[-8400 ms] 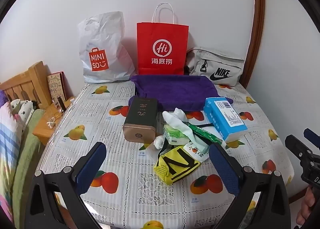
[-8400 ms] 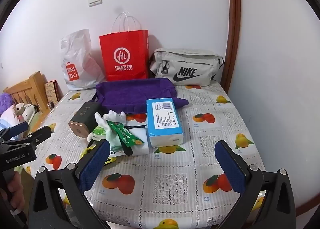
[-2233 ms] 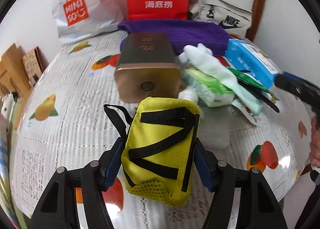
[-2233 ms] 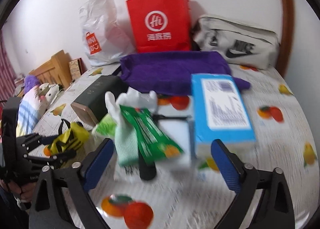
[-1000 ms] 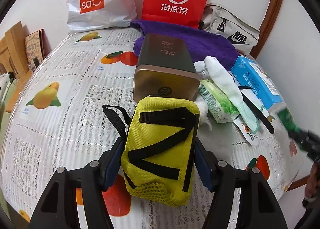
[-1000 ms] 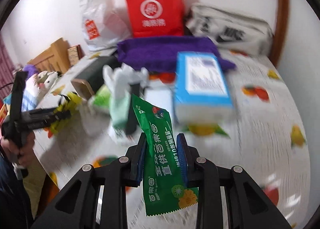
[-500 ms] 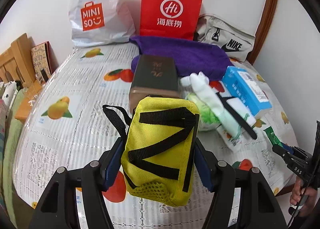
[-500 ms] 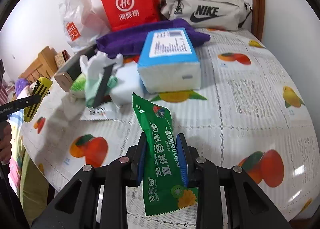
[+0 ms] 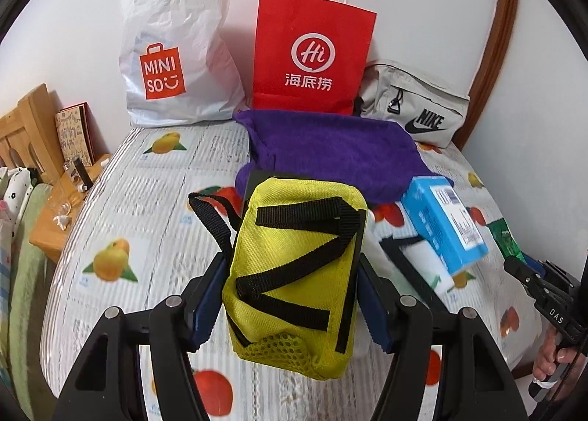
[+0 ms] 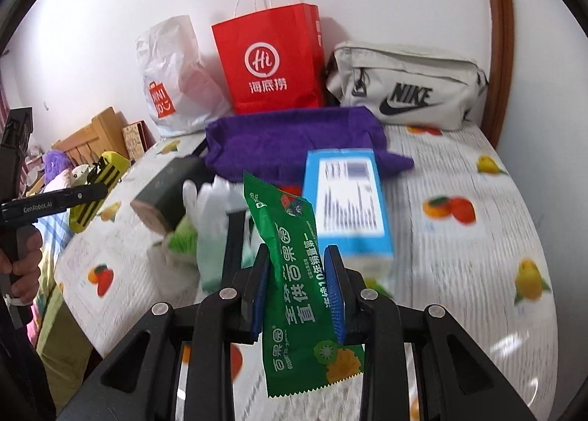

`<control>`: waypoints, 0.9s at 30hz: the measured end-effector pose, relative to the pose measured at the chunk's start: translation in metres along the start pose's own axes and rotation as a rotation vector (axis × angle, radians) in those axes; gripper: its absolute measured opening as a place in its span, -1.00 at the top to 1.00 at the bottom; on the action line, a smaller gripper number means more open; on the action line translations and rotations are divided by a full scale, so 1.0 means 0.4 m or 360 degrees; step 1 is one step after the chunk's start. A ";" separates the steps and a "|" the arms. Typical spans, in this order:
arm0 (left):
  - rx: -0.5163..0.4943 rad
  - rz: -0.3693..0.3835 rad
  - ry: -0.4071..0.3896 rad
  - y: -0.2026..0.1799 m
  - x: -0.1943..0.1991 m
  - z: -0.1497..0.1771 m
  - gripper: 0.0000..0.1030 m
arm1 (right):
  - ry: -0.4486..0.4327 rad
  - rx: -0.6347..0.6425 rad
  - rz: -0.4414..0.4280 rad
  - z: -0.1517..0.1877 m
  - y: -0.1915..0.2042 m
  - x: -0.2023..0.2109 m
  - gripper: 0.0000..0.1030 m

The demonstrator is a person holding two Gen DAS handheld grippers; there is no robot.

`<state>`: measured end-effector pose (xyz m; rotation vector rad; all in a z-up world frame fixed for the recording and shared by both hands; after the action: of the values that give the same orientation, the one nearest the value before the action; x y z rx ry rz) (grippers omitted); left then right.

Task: Organize soft objects
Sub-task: 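Carry the yellow pouch and green packet in both tools over the purple towel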

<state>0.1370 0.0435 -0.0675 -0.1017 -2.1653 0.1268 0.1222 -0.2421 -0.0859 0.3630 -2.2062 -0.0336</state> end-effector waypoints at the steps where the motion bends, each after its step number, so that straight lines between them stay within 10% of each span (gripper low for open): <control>1: 0.0005 0.0002 0.0002 0.001 -0.007 -0.015 -0.25 | -0.0001 0.0002 0.0000 -0.019 0.002 -0.011 0.45; 27: 0.0134 -0.0062 0.0164 0.038 -0.322 -0.317 -0.25 | 0.0032 0.0051 0.0049 -0.411 -0.079 -0.344 0.44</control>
<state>0.3146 0.0496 -0.1039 -0.0174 -2.0552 0.1860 0.3372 -0.2180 -0.0953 0.3456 -2.1938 0.0219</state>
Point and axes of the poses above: each gripper's, at about its wrist camera, not at the fingertips, and x roughly against the way its jaws point, y to its left, z to its underside, the point moved 4 cm from there along -x, roughly the way its jaws point, and after that the axes turned 7 degrees about y, right-handed, at the moved point
